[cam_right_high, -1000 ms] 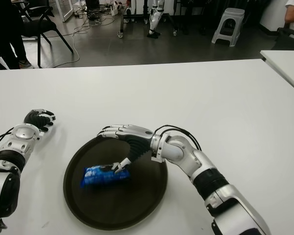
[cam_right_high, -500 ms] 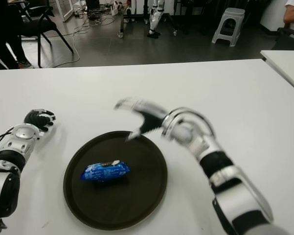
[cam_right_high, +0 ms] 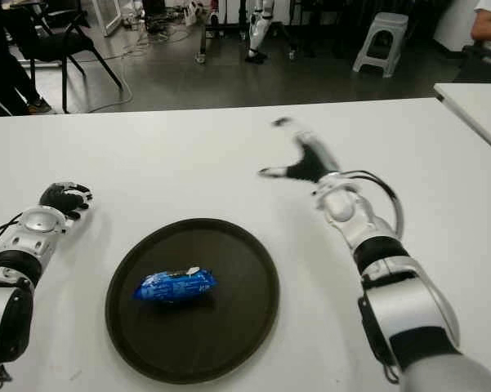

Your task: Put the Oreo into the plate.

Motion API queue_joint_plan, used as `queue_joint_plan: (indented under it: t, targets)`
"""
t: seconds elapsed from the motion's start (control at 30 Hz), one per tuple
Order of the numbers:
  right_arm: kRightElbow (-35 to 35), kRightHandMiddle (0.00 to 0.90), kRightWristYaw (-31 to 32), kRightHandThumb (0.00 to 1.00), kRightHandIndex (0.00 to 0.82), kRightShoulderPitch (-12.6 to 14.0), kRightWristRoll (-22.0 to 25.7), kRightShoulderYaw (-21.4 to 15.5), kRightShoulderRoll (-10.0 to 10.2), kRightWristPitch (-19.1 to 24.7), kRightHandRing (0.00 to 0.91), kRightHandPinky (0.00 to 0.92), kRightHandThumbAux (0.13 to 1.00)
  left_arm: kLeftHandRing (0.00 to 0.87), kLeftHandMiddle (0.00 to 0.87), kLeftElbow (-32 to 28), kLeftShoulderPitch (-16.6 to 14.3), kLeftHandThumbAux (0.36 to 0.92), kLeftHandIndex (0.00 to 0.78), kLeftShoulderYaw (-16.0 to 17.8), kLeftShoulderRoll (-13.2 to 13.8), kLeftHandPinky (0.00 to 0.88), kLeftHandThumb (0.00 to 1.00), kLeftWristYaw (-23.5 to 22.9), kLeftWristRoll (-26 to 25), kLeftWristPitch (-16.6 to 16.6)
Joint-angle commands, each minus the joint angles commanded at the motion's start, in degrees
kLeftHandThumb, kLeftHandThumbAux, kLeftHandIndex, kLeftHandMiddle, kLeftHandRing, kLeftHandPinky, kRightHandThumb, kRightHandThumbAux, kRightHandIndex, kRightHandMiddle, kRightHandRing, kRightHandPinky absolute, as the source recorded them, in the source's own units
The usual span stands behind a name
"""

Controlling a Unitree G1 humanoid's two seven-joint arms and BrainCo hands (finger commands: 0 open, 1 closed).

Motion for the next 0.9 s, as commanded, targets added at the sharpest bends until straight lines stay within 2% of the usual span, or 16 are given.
queue_joint_plan:
  t: [0.13, 0.33, 0.43, 0.7, 0.9]
  targets:
    - [3.13, 0.004, -1.17, 0.002, 0.000, -0.42, 4.45, -4.88, 0.05, 3.38, 0.003, 0.011, 0.680, 0.171, 0.140, -0.02, 0.15, 0.732, 0.396, 0.73, 0.06, 0.178, 0.669, -0.64, -0.76, -0.49]
    - [4.88, 0.025, 1.77, 0.001, 0.000, -0.13, 11.42, -12.44, -0.21, 8.64, 0.021, 0.026, 0.684, 0.160, 0.130, 0.06, 0.21, 0.732, 0.396, 0.30, 0.26, 0.173, 0.668, -0.49, -0.02, -0.51]
    - [5.81, 0.036, 4.43, 0.001, 0.002, 1.09, 14.62, -16.14, -0.63, 13.15, 0.027, 0.023, 0.679, 0.156, 0.126, -0.06, 0.31, 0.731, 0.396, 0.09, 0.21, 0.170, 0.669, -0.22, 0.21, -0.25]
    - [5.66, 0.069, 8.29, 0.032, 0.060, 3.37, 19.00, -21.38, 1.56, 16.33, 0.061, 0.049, 0.710, 0.161, 0.138, -0.34, 0.27, 0.730, 0.397, -0.69, 0.35, 0.160, 0.667, 0.47, 0.70, 0.24]
    - [5.59, 0.097, 11.25, 0.079, 0.087, 2.79, 20.45, -23.35, 1.55, 19.02, 0.087, 0.075, 0.744, 0.175, 0.150, -0.42, 0.47, 0.728, 0.397, -0.99, 0.50, 0.186, 0.667, 0.45, 0.90, 0.14]
